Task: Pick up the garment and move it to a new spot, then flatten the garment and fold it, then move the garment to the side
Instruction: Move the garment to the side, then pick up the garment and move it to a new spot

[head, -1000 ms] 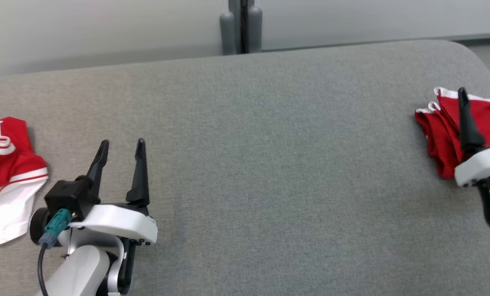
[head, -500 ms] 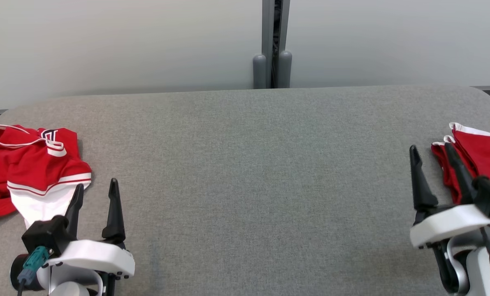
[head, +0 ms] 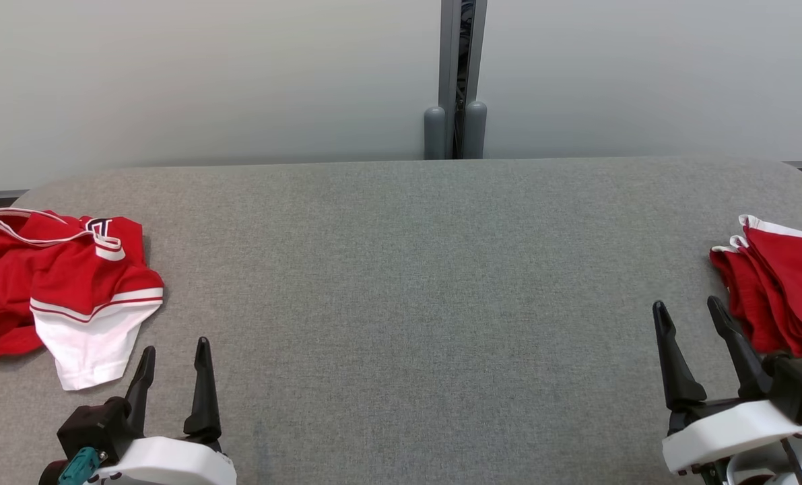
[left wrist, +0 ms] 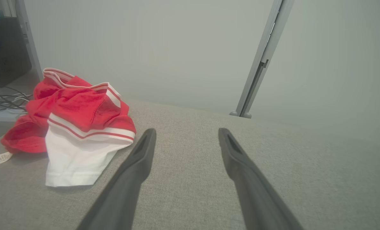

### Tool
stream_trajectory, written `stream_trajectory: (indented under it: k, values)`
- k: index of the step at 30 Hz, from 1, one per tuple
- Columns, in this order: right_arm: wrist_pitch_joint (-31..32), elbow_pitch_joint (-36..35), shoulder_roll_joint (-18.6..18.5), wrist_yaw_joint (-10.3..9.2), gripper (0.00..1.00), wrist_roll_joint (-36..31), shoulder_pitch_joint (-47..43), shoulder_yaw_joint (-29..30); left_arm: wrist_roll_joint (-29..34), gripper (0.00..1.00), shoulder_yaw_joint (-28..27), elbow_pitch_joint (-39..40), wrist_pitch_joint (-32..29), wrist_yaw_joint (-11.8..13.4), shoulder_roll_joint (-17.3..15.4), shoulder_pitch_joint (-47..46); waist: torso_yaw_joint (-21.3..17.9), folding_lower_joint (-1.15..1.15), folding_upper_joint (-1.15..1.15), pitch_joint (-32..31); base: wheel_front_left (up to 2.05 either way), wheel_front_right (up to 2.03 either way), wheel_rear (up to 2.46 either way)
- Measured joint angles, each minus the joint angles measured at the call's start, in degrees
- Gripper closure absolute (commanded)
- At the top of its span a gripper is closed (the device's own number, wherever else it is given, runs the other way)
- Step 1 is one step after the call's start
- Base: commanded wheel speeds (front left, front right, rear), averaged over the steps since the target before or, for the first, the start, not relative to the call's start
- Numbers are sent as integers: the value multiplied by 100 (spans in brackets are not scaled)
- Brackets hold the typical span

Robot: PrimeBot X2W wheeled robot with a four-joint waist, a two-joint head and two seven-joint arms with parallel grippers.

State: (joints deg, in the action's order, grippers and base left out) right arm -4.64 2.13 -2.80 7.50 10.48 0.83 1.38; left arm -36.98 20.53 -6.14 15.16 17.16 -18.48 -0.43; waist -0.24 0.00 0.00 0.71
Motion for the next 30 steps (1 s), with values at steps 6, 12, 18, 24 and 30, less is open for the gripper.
stream_trajectory:
  k: [6,12,18,24,30]
  values:
    - [-9,3,0,0,0,60,-88,18,46,0,33,-73,0,-46,31,5,0,0,0,-51,0,0,0]
    - [-9,43,0,-1,0,112,-87,8,58,0,73,-123,0,-73,52,3,14,0,0,-103,0,0,0]
    - [-9,57,0,0,0,115,-87,18,67,0,98,-170,0,-99,52,-7,36,0,0,-122,0,0,0]
    - [-9,65,0,-1,0,114,-88,36,68,0,135,-176,-1,-103,53,-33,55,0,0,-147,0,0,0]
    - [-8,66,0,-1,0,109,-143,57,87,0,183,-196,-35,-129,35,-105,171,0,0,-173,0,0,0]
